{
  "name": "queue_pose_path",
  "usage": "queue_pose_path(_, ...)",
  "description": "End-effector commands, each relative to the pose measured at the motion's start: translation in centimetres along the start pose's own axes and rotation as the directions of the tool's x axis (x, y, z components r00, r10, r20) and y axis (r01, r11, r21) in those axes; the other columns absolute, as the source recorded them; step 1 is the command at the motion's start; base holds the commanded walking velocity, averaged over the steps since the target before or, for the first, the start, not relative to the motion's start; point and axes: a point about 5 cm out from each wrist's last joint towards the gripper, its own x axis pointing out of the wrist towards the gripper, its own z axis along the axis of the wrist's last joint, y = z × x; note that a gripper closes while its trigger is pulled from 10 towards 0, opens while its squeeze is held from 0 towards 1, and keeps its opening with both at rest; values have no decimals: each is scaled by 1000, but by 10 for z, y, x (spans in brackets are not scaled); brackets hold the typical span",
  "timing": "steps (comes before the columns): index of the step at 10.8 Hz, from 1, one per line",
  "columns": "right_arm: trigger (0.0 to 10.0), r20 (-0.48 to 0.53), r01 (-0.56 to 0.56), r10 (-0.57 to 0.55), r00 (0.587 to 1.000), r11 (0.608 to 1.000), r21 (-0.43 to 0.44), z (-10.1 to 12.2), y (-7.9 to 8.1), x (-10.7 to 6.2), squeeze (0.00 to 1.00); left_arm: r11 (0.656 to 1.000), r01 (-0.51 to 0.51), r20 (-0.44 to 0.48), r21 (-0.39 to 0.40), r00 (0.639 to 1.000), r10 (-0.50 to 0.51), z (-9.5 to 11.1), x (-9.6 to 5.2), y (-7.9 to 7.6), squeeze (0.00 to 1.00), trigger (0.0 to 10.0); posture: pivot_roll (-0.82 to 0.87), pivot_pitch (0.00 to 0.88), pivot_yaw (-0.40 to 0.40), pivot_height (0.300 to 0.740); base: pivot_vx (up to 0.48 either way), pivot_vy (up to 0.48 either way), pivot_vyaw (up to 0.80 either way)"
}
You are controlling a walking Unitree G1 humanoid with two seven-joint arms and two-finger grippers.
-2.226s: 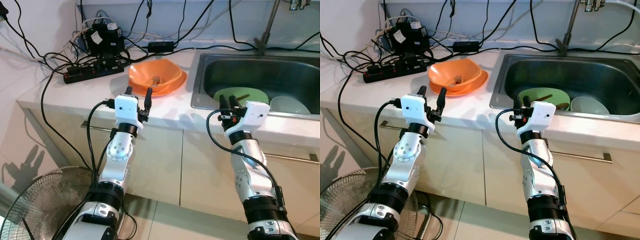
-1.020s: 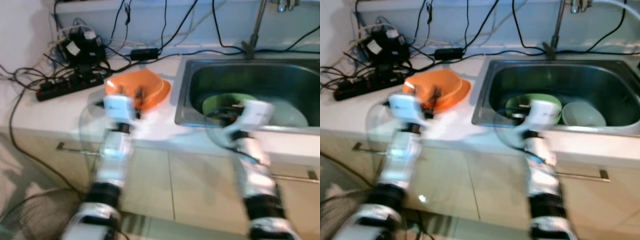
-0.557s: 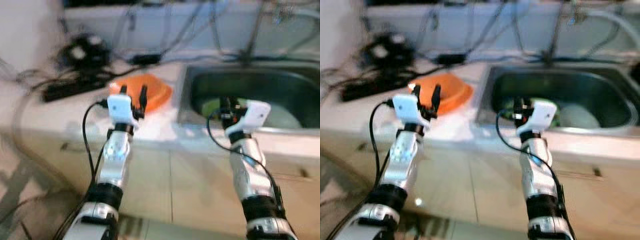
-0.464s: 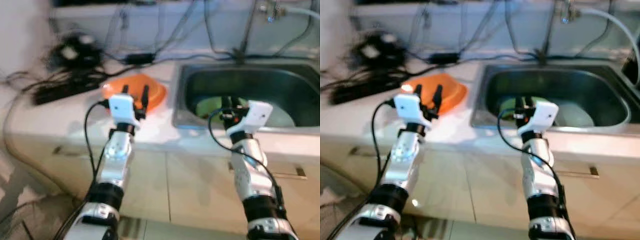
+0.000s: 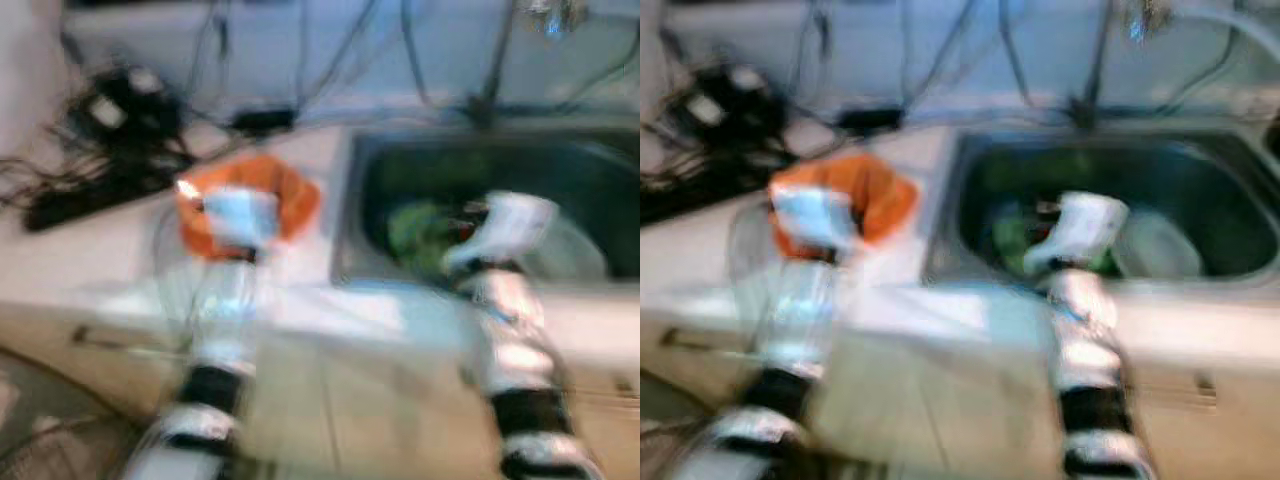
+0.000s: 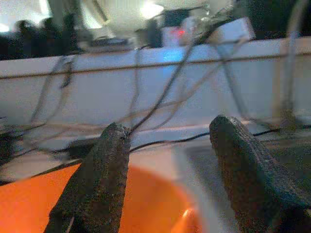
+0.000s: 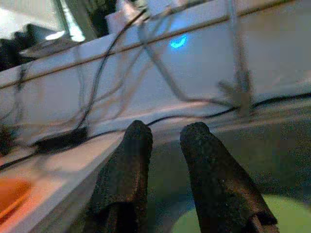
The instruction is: Kitchen organization
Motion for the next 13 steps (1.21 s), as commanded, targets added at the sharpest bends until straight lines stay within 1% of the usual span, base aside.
queue_pose_path(1,10000,-43,-15,16,999,1000,25,-11,9,-4,0,998,-54,24,30,998,53,5,-1,22,0,10000,41,0,107,740,0,0,0)
queue_pose_path(6,10000,-45,-14,15,999,999,30,-11,9,-6,0,999,-39,65,14,997,38,15,-2,20,0,10000,41,0,107,740,0,0,0)
queue_pose_path(7,10000,-45,-13,14,999,999,30,-12,9,-6,0,1000,-22,58,13,998,21,14,-4,20,0,10000,42,0,106,740,0,0,0)
queue_pose_path(8,10000,-46,-11,12,999,999,30,-12,8,-6,0,997,51,18,53,998,-52,9,-11,16,0,10000,43,0,107,740,0,0,0)
queue_pose_path(9,10000,-47,-10,11,999,1000,30,-12,8,-6,0,973,177,-43,148,984,-172,1,-21,11,0,10000,43,0,107,740,0,0,0)
queue_pose_path(10,10000,-49,-10,12,999,999,31,-12,8,-6,0,928,298,-101,224,954,-282,-5,-26,5,0,10000,49,0,105,740,0,0,0)
queue_pose_path(11,10000,-49,-12,13,999,999,32,-13,9,-6,0,883,375,-134,283,927,-351,-5,-26,2,0,10000,49,0,106,740,0,0,0)
queue_pose_path(12,10000,-50,-14,15,999,999,33,-13,9,-5,0,815,429,-158,390,903,-400,-1,-19,0,0,10000,49,0,105,740,0,0,0)
queue_pose_path(13,10000,-50,-14,16,999,999,33,-13,10,-5,0,776,452,-166,439,890,-424,2,-14,-2,0,10000,50,0,105,740,0,0,0)
